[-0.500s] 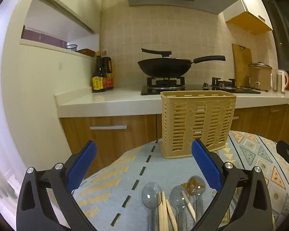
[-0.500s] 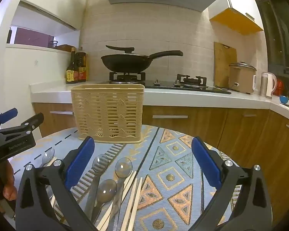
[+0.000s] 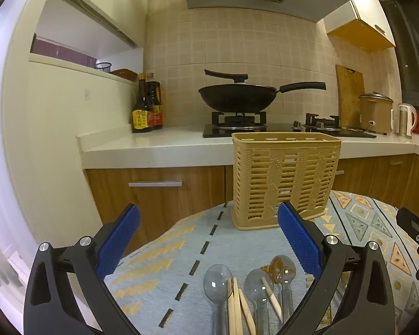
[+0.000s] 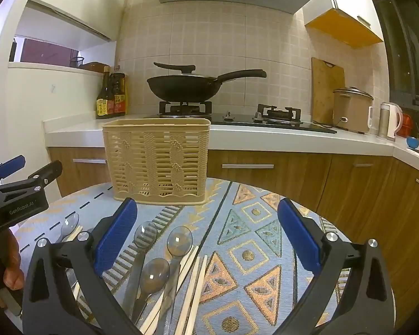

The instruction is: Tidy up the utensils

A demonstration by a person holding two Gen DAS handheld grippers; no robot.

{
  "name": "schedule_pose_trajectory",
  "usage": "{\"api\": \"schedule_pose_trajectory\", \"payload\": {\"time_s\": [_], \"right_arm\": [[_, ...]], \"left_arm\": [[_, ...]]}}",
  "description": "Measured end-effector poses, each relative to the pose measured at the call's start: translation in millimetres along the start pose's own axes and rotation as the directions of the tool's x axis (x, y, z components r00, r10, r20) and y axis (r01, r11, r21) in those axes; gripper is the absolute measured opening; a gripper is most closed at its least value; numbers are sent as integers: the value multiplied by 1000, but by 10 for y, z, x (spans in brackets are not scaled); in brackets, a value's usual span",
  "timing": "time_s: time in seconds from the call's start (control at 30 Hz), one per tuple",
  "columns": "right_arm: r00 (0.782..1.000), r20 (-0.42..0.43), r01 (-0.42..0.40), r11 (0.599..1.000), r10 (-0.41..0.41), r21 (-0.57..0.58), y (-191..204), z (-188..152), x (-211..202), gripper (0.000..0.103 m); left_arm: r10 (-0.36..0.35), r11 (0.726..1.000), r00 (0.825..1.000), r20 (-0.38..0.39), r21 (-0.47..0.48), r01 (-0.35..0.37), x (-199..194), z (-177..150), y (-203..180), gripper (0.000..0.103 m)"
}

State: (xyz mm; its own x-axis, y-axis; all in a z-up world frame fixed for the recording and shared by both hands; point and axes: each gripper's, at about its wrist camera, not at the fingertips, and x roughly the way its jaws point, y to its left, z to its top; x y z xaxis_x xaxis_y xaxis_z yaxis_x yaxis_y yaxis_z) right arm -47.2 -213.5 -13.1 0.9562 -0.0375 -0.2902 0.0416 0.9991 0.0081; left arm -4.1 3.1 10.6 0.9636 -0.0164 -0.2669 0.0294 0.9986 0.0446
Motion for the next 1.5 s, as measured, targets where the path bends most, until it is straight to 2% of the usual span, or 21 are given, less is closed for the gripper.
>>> {"api": "schedule_pose_trajectory", "payload": {"time_s": [1.03,1.5], "right_arm": [[1000,-20,-4,1000,5,6,-13,-1,10,96],[999,-26,25,1000,-25,15,-24,14,6,96]], "left_arm": [[6,1000,1000,11,4,-6,-34,-106,-90,95],[23,1000,1000,9,7,-23,-10,-111,-93,95]]}}
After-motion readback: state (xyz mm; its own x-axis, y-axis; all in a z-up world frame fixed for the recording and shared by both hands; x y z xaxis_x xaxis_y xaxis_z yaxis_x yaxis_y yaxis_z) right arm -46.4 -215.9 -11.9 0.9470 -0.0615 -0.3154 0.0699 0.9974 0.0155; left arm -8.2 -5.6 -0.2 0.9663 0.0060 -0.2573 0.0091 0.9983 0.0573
